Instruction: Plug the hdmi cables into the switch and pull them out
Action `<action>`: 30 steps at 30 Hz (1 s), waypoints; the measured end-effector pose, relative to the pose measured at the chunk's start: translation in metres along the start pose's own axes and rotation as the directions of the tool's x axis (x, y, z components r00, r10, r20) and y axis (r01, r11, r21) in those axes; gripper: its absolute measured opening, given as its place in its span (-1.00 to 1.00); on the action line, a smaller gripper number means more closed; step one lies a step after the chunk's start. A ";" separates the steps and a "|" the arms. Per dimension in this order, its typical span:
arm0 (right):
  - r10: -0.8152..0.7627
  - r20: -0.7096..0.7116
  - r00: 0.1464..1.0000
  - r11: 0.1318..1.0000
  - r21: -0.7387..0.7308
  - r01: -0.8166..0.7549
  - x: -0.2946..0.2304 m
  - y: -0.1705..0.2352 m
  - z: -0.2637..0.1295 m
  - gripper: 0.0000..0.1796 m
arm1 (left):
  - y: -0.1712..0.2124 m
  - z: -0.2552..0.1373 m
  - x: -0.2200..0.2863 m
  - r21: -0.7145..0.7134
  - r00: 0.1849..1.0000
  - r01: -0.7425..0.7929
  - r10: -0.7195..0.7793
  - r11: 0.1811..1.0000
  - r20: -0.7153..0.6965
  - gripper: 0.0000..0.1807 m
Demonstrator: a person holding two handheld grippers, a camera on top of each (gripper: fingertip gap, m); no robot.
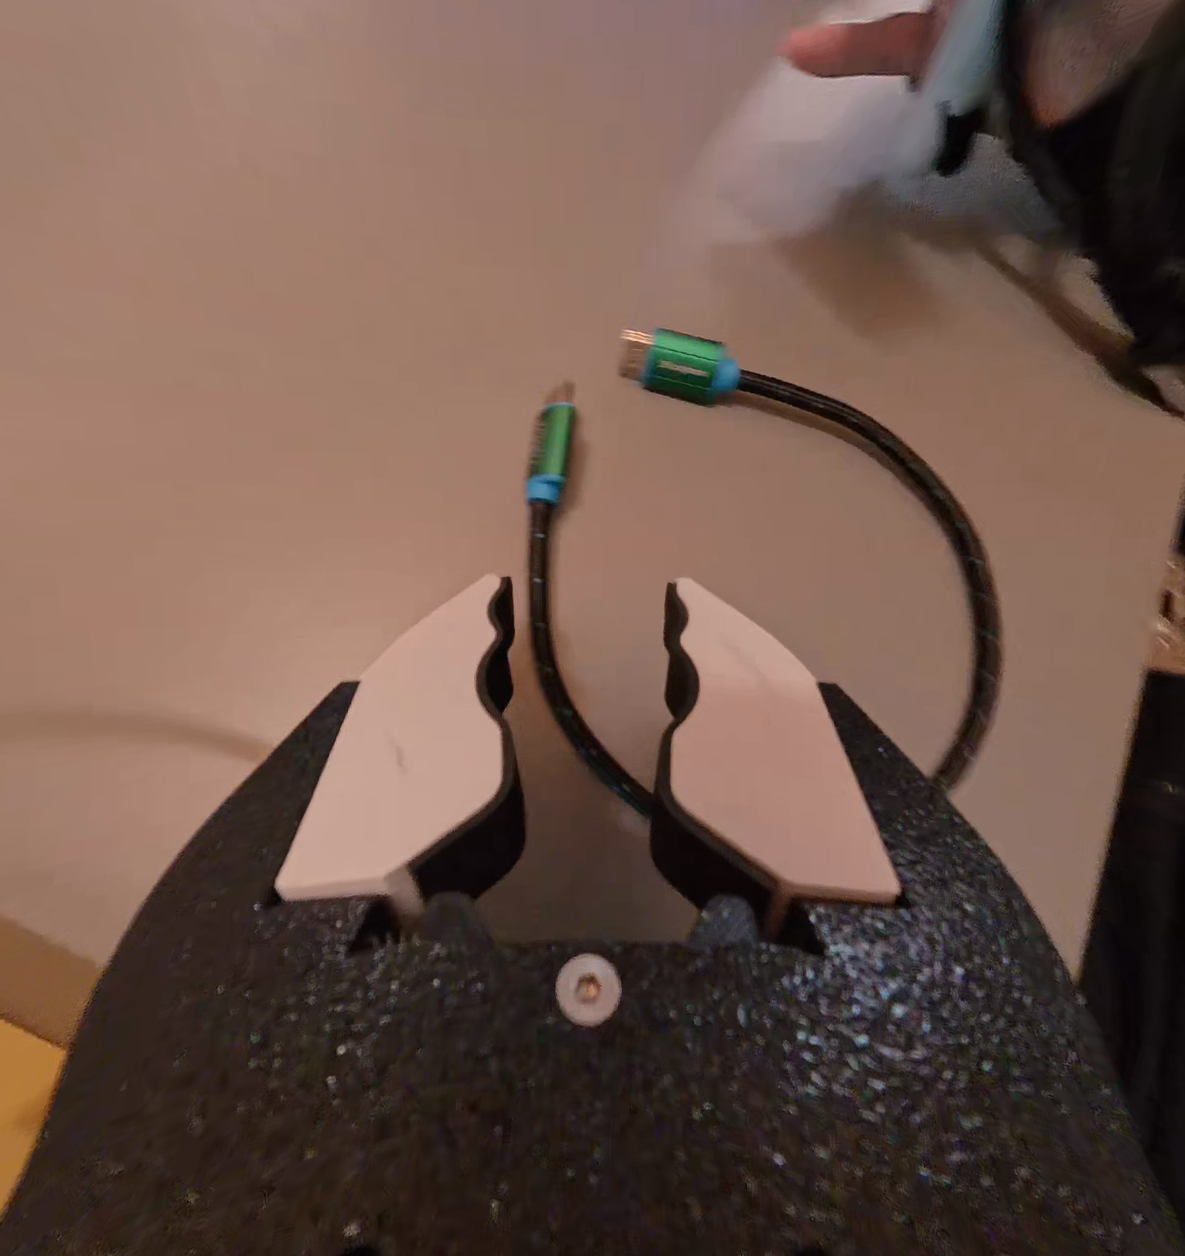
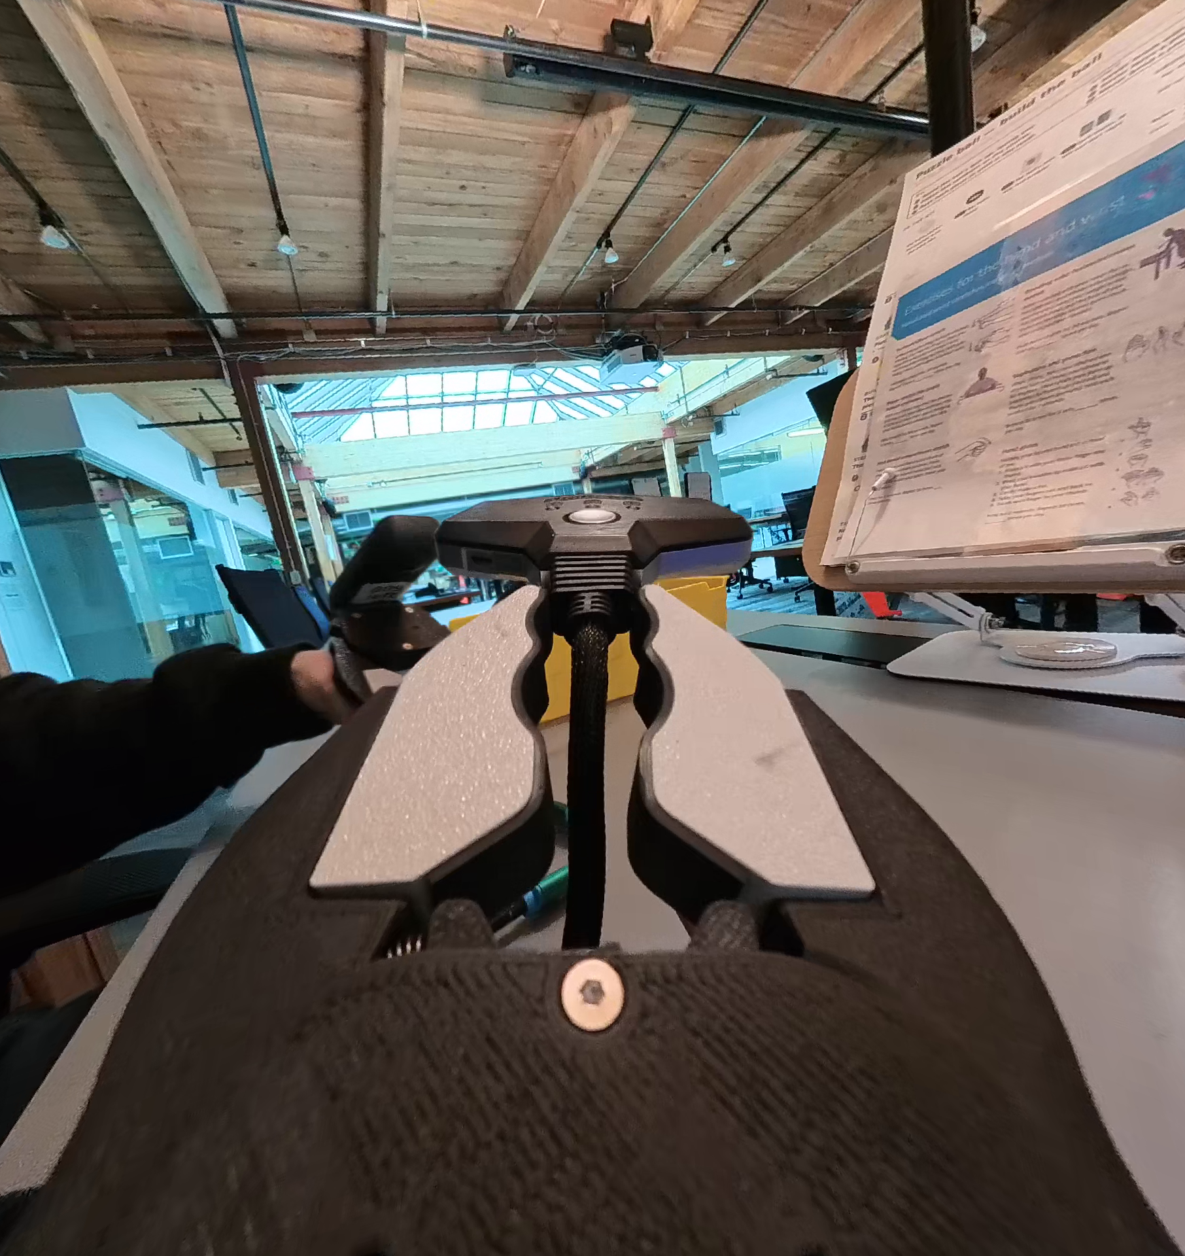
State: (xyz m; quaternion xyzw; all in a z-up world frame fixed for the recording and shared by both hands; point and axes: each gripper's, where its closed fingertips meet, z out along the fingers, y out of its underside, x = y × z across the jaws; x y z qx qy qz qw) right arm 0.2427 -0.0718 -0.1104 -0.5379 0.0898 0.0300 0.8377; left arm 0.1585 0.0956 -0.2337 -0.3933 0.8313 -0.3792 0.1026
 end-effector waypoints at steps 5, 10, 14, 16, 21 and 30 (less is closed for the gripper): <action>0.007 0.021 1.000 0.999 -0.032 -0.007 -0.003 0.005 0.003 -0.76 | -0.004 0.022 -0.019 -0.043 0.998 -0.003 0.006 0.999 0.060 -0.56; 0.003 0.025 1.000 0.999 -0.043 -0.002 -0.004 0.007 0.004 -0.76 | -0.005 0.031 -0.029 -0.180 0.914 -0.285 0.324 0.941 0.244 -0.58; 0.002 0.027 1.000 0.999 -0.040 -0.001 -0.005 0.007 0.004 -0.76 | -0.012 0.029 -0.035 -0.278 0.767 -0.427 0.507 0.861 0.393 -0.57; 0.001 0.026 1.000 0.999 -0.040 0.000 -0.005 0.007 0.004 -0.76 | -0.011 0.034 -0.030 -0.302 0.746 -0.445 0.536 0.843 0.395 -0.63; 0.002 0.033 0.999 0.999 -0.041 -0.001 -0.006 0.007 0.005 -0.75 | -0.011 0.042 -0.030 -0.309 0.735 -0.431 0.529 0.848 0.424 -0.88; -0.006 0.027 1.000 0.999 -0.047 0.007 -0.005 0.008 0.005 -0.76 | -0.019 0.042 -0.039 -0.404 0.562 -0.500 0.642 0.766 0.522 -0.89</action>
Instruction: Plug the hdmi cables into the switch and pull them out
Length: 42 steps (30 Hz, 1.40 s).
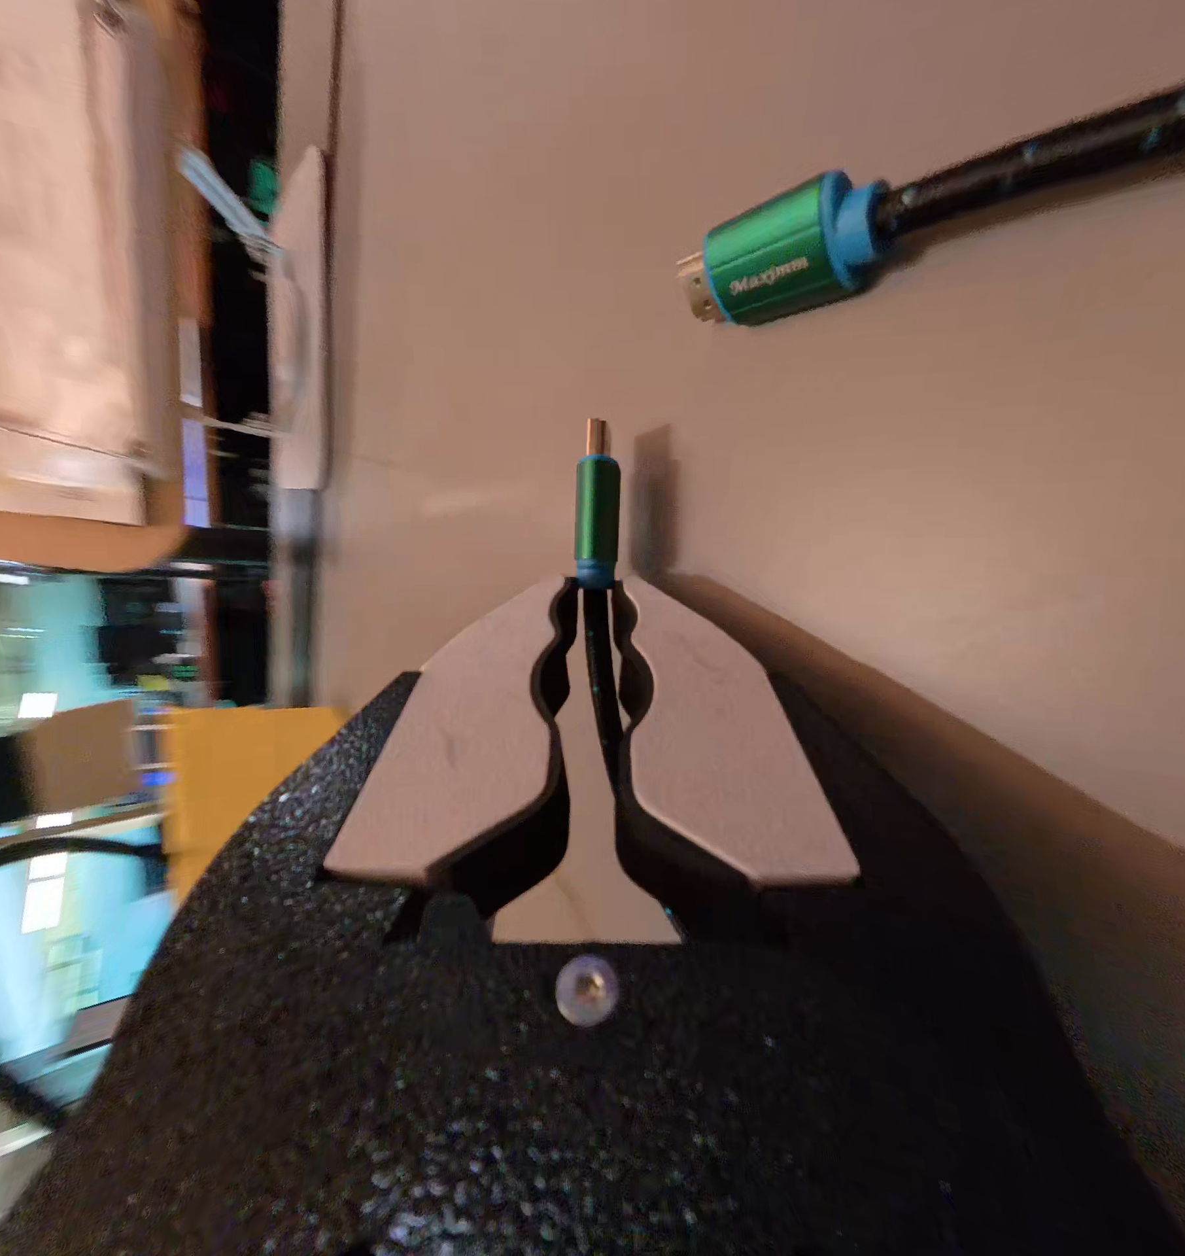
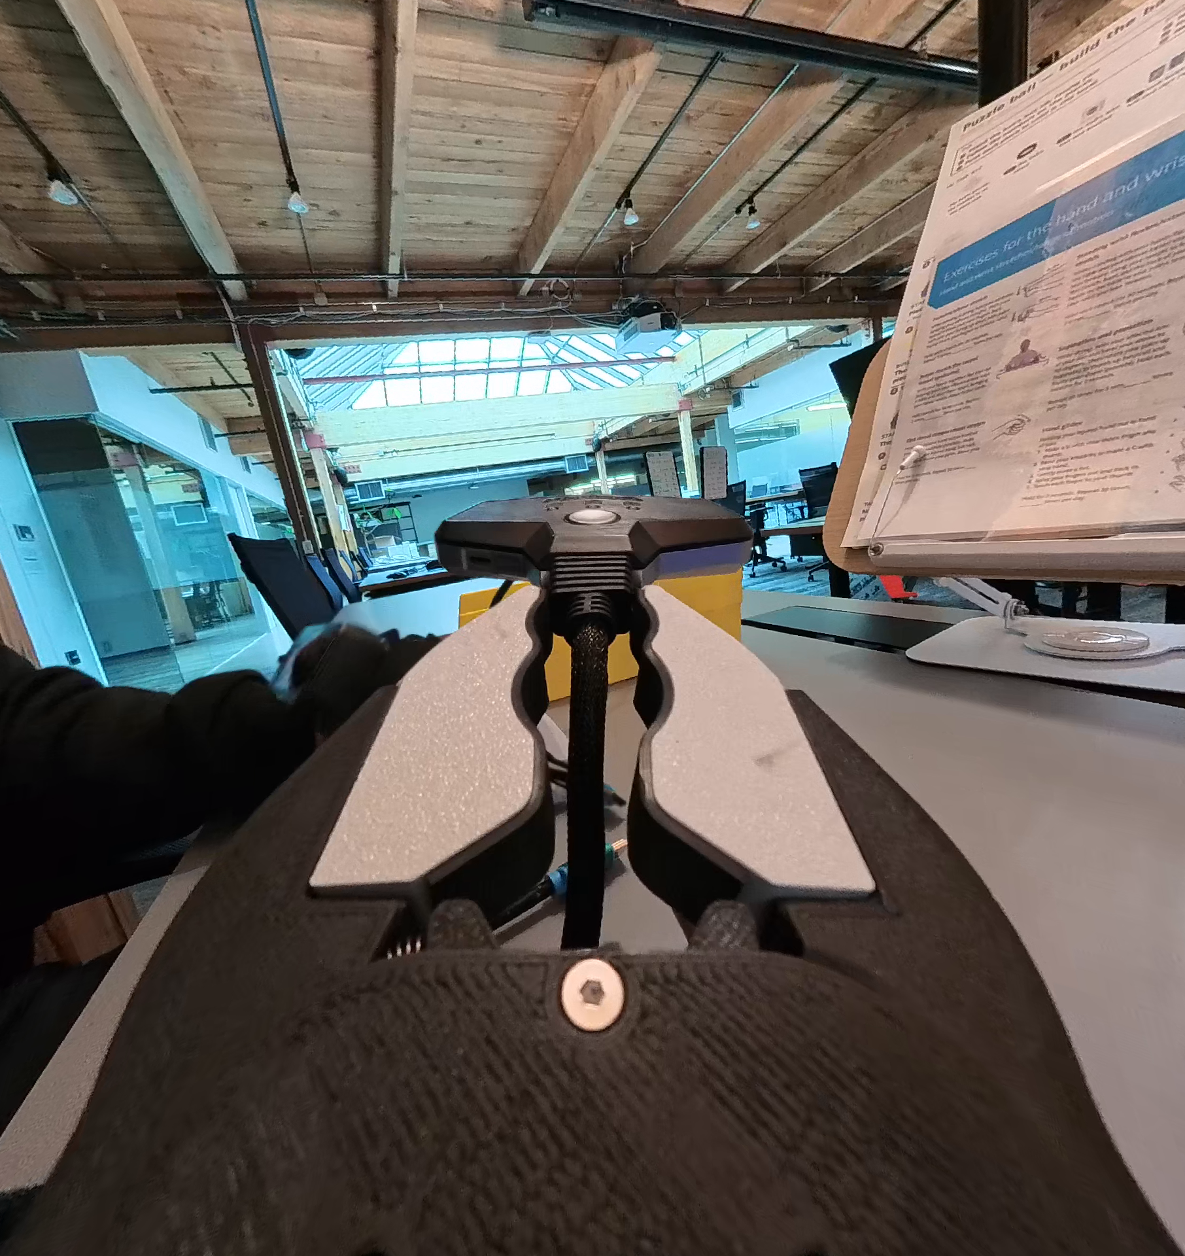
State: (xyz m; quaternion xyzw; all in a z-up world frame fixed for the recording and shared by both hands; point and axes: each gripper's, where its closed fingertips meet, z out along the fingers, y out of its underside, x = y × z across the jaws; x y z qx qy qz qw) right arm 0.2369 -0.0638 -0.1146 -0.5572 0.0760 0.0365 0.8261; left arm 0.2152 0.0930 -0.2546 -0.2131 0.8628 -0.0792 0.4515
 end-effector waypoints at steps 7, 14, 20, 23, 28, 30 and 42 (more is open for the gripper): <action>0.017 0.054 0.998 1.000 0.014 -0.018 -0.007 -0.003 0.000 -0.76 | -0.047 -0.057 -0.062 -0.011 0.816 -0.375 0.336 0.927 0.470 -0.90; 0.044 0.181 0.982 0.999 -0.014 -0.042 -0.025 0.001 0.002 -0.75 | -0.086 -0.119 -0.085 0.036 0.675 -0.538 0.405 0.842 0.616 -0.90; 0.040 0.265 0.963 0.999 -0.020 -0.036 -0.040 0.002 0.003 -0.75 | -0.091 -0.148 -0.084 0.062 0.634 -0.597 0.423 0.800 0.648 -0.90; 0.036 0.309 0.951 0.999 0.002 -0.038 -0.047 -0.002 0.001 -0.75 | -0.093 -0.158 -0.078 0.110 0.658 -0.603 0.415 0.790 0.628 -0.90; 0.008 0.326 0.945 1.000 -0.006 -0.006 -0.051 0.001 0.001 -0.75 | -0.098 -0.167 -0.070 0.175 0.706 -0.597 0.408 0.783 0.579 -0.90; 0.002 0.332 0.943 1.000 -0.007 0.000 -0.053 0.002 0.001 -0.75 | -0.099 -0.167 -0.068 0.183 0.716 -0.597 0.416 0.781 0.561 -0.90; 0.019 0.337 0.941 0.999 -0.046 -0.004 -0.055 0.009 0.004 -0.75 | -0.094 -0.164 -0.069 0.150 0.694 -0.620 0.450 0.770 0.562 -0.90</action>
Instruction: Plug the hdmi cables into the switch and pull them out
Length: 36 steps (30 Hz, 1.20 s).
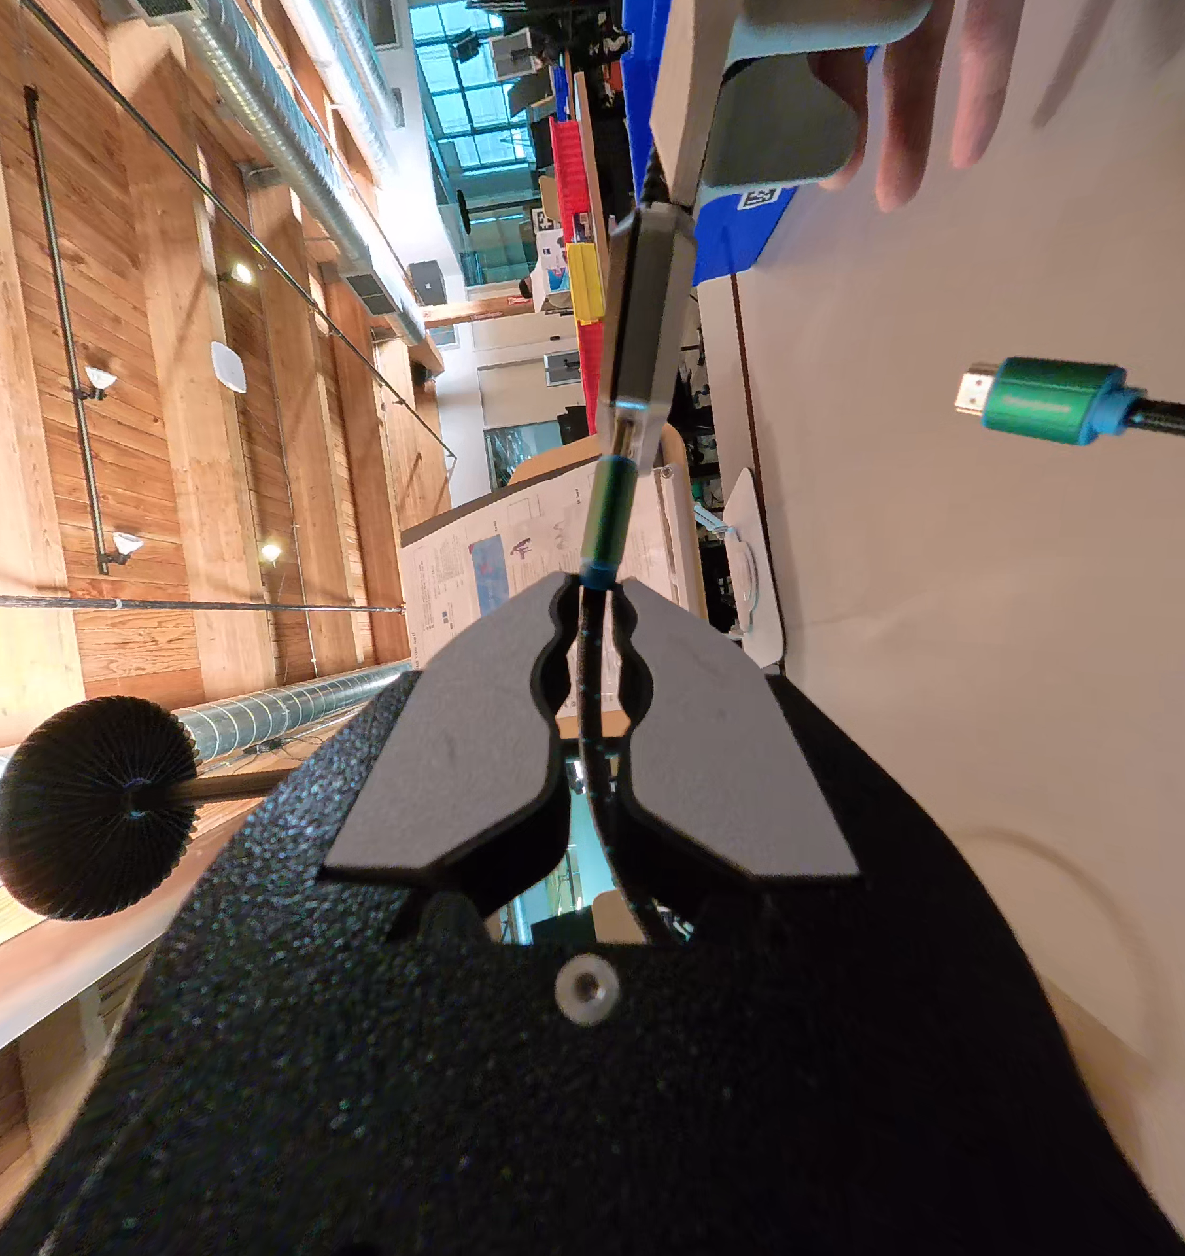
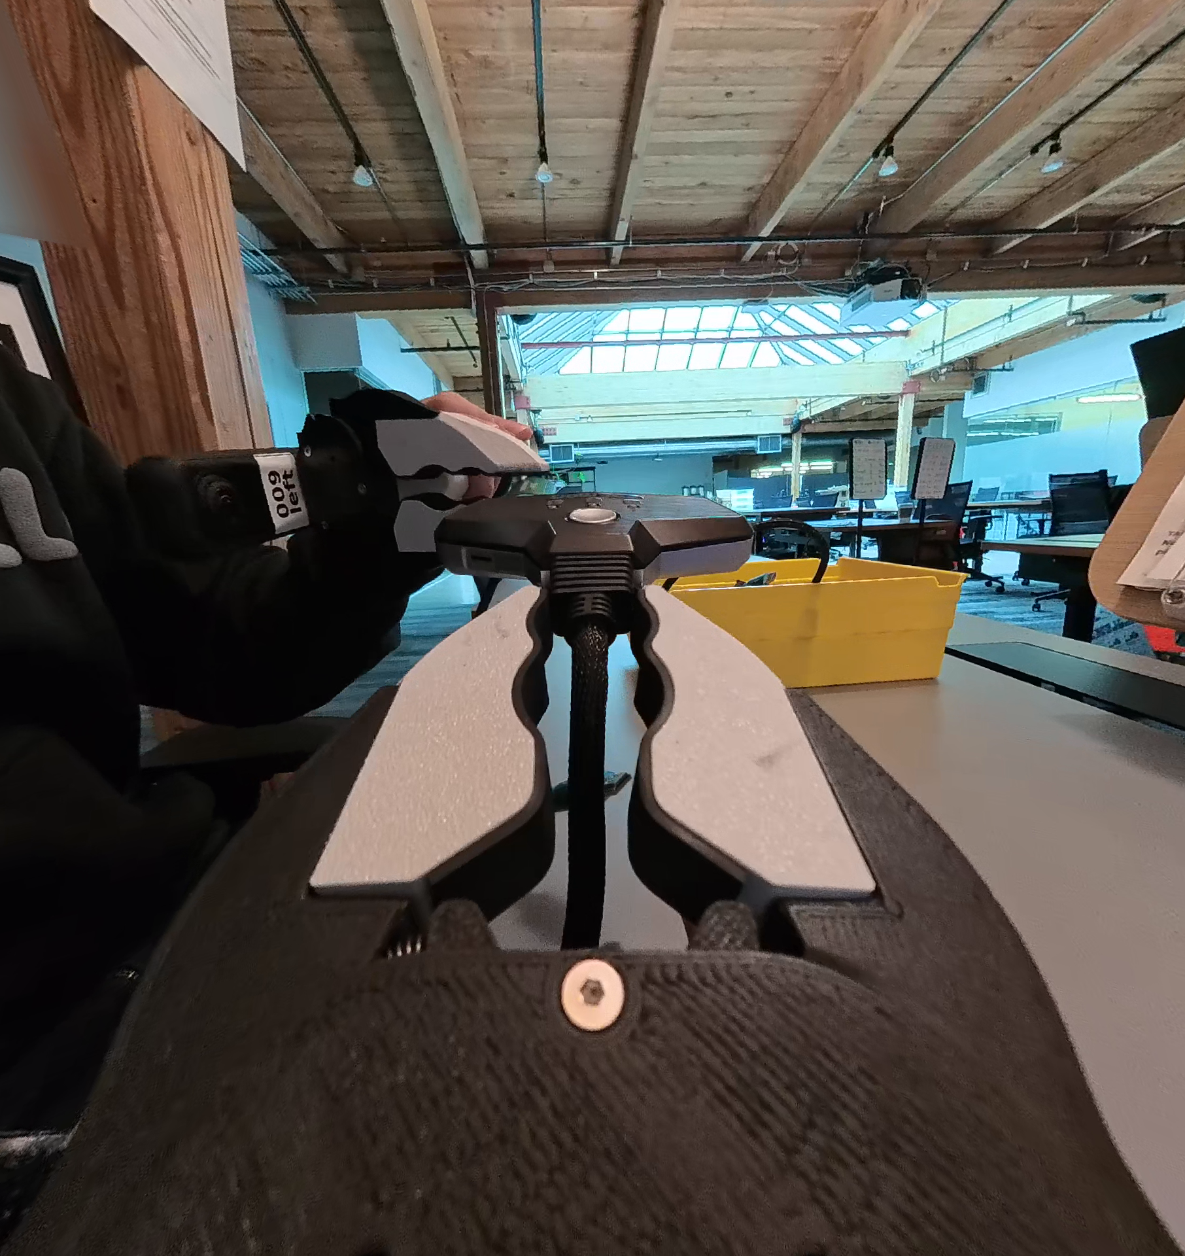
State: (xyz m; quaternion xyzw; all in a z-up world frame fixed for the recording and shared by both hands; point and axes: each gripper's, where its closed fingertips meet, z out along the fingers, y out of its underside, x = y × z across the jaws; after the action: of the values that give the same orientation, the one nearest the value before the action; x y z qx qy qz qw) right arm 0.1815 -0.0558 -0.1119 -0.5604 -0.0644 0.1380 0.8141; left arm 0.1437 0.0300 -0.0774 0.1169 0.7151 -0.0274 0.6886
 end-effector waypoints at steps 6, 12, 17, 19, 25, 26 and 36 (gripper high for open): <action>0.006 0.001 1.000 1.000 -0.012 -0.006 0.000 0.002 0.000 -0.75 | -0.002 -0.001 0.006 0.012 1.000 -0.020 0.020 1.000 -0.014 -0.90; -0.004 0.018 1.000 1.000 -0.027 0.004 -0.003 0.005 0.002 -0.75 | -0.003 -0.003 0.010 0.070 0.992 0.110 -0.105 0.991 -0.075 -0.90; -0.030 0.023 0.999 0.999 -0.015 0.030 -0.005 0.002 0.002 -0.75 | -0.008 -0.010 0.015 0.153 0.921 0.347 -0.304 0.925 -0.245 -0.75; -0.029 0.021 0.999 1.000 -0.011 0.029 -0.005 0.001 0.001 -0.75 | -0.009 -0.015 0.014 0.161 0.841 0.489 -0.414 0.857 -0.348 -0.61; -0.060 0.053 0.997 0.998 -0.022 0.061 -0.011 0.003 0.003 -0.75 | -0.012 -0.041 -0.001 -0.027 0.223 0.927 -0.607 0.375 -0.762 -0.67; -0.063 0.059 0.996 0.998 -0.024 0.064 -0.012 0.004 0.004 -0.75 | -0.008 -0.041 0.001 -0.071 0.150 0.941 -0.599 0.330 -0.786 -0.67; -0.063 0.081 0.995 0.996 -0.054 0.068 -0.015 0.009 0.006 -0.75 | -0.019 -0.033 0.030 -0.172 -0.056 0.969 -0.525 0.175 -0.849 -0.72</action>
State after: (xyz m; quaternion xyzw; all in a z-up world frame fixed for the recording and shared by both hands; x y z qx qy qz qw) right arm 0.1639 -0.0516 -0.1173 -0.5748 -0.1189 0.1314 0.7989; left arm 0.1072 0.0215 -0.1076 -0.1553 0.8108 -0.5577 0.0859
